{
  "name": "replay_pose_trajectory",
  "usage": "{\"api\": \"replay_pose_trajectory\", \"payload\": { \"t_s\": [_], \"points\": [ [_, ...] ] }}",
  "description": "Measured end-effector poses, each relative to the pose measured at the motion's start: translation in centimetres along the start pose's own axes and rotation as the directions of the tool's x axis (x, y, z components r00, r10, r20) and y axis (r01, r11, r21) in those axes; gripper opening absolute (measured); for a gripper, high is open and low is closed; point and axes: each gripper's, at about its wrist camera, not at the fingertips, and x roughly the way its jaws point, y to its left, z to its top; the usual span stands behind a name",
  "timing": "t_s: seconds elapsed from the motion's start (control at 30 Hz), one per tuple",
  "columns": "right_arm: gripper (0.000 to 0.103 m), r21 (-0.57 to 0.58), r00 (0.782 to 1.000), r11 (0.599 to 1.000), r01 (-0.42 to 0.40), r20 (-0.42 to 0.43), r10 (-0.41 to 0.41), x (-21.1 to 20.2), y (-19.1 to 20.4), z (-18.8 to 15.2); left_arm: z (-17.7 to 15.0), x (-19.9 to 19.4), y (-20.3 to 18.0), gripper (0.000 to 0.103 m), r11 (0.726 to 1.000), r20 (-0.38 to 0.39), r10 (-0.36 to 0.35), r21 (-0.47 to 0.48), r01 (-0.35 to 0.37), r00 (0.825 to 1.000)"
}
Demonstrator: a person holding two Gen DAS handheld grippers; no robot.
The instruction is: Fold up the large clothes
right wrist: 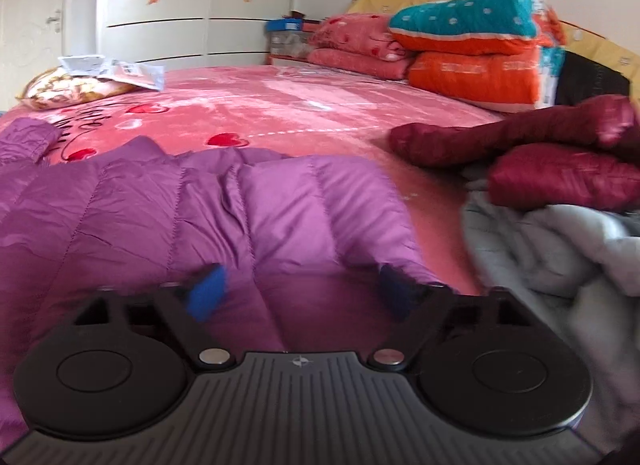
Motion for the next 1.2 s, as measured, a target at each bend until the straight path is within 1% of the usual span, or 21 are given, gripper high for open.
{"api": "replay_pose_trajectory", "payload": {
  "t_s": [0.1, 0.17, 0.23, 0.3, 0.37, 0.5, 0.6, 0.67, 0.73, 0.87, 0.97, 1.2],
  "points": [
    [0.103, 0.029, 1.000, 0.999, -0.021, -0.005, 0.021, -2.9, -1.0, -0.3, 0.1, -1.6, -0.2, 0.051, 0.999, 0.023, -0.005, 0.049, 0.004, 1.000],
    [0.103, 0.054, 1.000, 0.998, -0.022, -0.004, 0.022, -5.3, -1.9, -0.7, 0.0, -2.8, -0.5, 0.065, 0.997, 0.042, -0.008, 0.074, 0.004, 0.999],
    [0.103, 0.113, 0.998, 0.992, -0.048, -0.032, 0.052, -7.3, -2.9, -1.5, -0.3, -4.0, -0.9, 0.069, 0.995, 0.051, -0.014, 0.095, 0.009, 0.999],
    [0.103, 0.153, 0.994, 0.986, -0.060, -0.080, 0.073, -9.1, -3.6, -2.8, -1.0, -5.3, -1.4, 0.070, 0.992, 0.044, -0.028, 0.128, 0.022, 0.999],
    [0.103, 0.154, 0.990, 0.987, -0.052, -0.124, 0.072, -10.4, -3.9, -4.2, -1.7, -6.6, -1.7, 0.072, 0.988, 0.024, -0.038, 0.149, 0.034, 0.999],
    [0.103, 0.160, 0.978, 0.986, -0.035, -0.199, 0.067, -12.9, -4.9, -6.8, -3.5, -8.6, -1.6, 0.072, 0.987, -0.074, -0.077, 0.133, 0.086, 0.994],
    [0.103, 0.154, 0.964, 0.988, -0.023, -0.257, 0.063, -14.5, -5.4, -8.5, -5.0, -9.6, -1.7, 0.072, 0.982, -0.150, -0.093, 0.150, 0.116, 0.984],
    [0.103, 0.128, 0.964, 0.991, -0.023, -0.259, 0.056, -16.0, -5.5, -9.4, -6.1, -10.1, -1.8, 0.072, 0.980, -0.198, -0.096, 0.152, 0.127, 0.976],
    [0.103, 0.130, 0.963, 0.991, -0.035, -0.262, 0.069, -17.5, -5.6, -10.3, -7.1, -10.8, -2.0, 0.072, 0.978, -0.222, -0.086, 0.165, 0.125, 0.971],
    [0.103, 0.115, 0.964, 0.992, -0.049, -0.256, 0.077, -20.5, -5.8, -12.1, -8.7, -12.7, -2.7, 0.072, 0.970, -0.235, -0.069, 0.211, 0.120, 0.970],
    [0.103, 0.138, 0.963, 0.989, -0.058, -0.252, 0.091, -21.7, -6.2, -12.2, -9.6, -13.7, -3.0, 0.072, 0.964, -0.245, -0.053, 0.241, 0.113, 0.968],
    [0.103, 0.170, 0.958, 0.982, -0.079, -0.261, 0.122, -24.7, -6.4, -13.6, -10.6, -15.8, -3.0, 0.073, 0.958, -0.270, -0.044, 0.263, 0.117, 0.962]
  ]
}}
